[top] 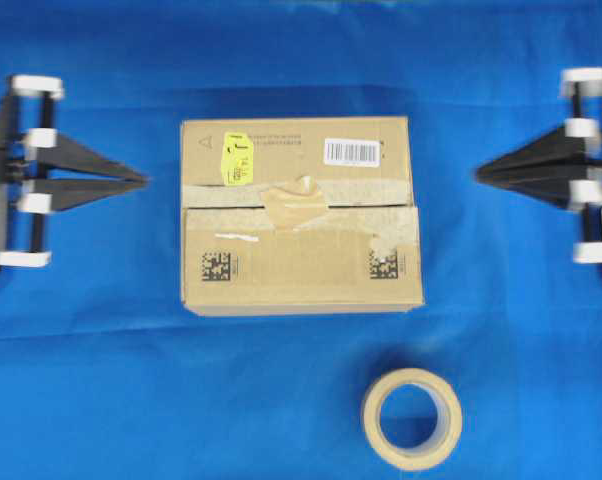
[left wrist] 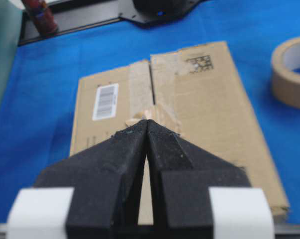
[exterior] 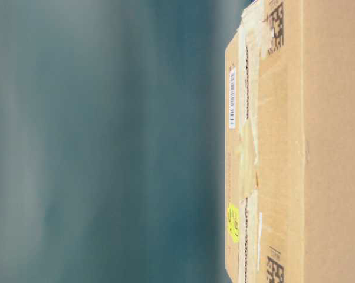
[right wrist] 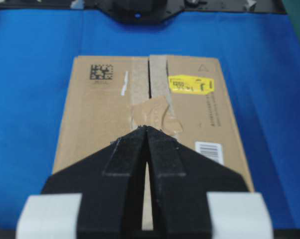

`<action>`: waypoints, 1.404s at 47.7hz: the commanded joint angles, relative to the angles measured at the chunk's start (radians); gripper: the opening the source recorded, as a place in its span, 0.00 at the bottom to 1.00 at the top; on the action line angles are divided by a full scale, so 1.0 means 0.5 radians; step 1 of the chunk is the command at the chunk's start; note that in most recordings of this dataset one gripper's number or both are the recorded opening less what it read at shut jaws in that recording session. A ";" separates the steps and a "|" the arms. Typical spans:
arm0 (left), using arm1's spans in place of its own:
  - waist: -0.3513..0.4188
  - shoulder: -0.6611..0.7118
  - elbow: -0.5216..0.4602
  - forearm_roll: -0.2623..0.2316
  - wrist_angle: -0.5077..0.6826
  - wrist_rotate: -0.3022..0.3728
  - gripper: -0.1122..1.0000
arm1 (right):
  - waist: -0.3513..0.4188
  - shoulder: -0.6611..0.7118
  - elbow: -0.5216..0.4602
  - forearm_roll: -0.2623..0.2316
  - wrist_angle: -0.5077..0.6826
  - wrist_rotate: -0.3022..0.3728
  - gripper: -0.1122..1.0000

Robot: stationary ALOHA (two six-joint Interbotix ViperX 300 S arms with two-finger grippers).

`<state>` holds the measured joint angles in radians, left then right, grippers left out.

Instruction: Apply tape along the seams of the closed cardboard box to seal it securely.

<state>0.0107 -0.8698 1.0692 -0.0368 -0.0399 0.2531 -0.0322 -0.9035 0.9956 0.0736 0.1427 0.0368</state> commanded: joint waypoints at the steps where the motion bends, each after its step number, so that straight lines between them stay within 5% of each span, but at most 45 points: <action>1: 0.003 -0.181 0.028 0.000 0.098 -0.064 0.10 | 0.000 -0.196 0.037 -0.018 0.153 -0.003 0.10; 11: 0.003 -0.598 0.258 0.000 0.249 -0.153 0.10 | 0.000 -0.604 0.239 -0.018 0.399 0.000 0.10; 21: 0.003 -0.834 0.436 0.000 0.374 -0.196 0.10 | -0.006 -0.660 0.448 -0.021 0.436 0.006 0.10; 67: 0.003 -0.795 0.525 0.000 0.387 -0.202 0.10 | -0.009 -0.561 0.543 -0.003 0.328 0.034 0.10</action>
<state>0.0107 -1.2824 1.3422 -0.0368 0.1565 0.1534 -0.0353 -1.1965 1.2839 0.0706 0.3160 0.0522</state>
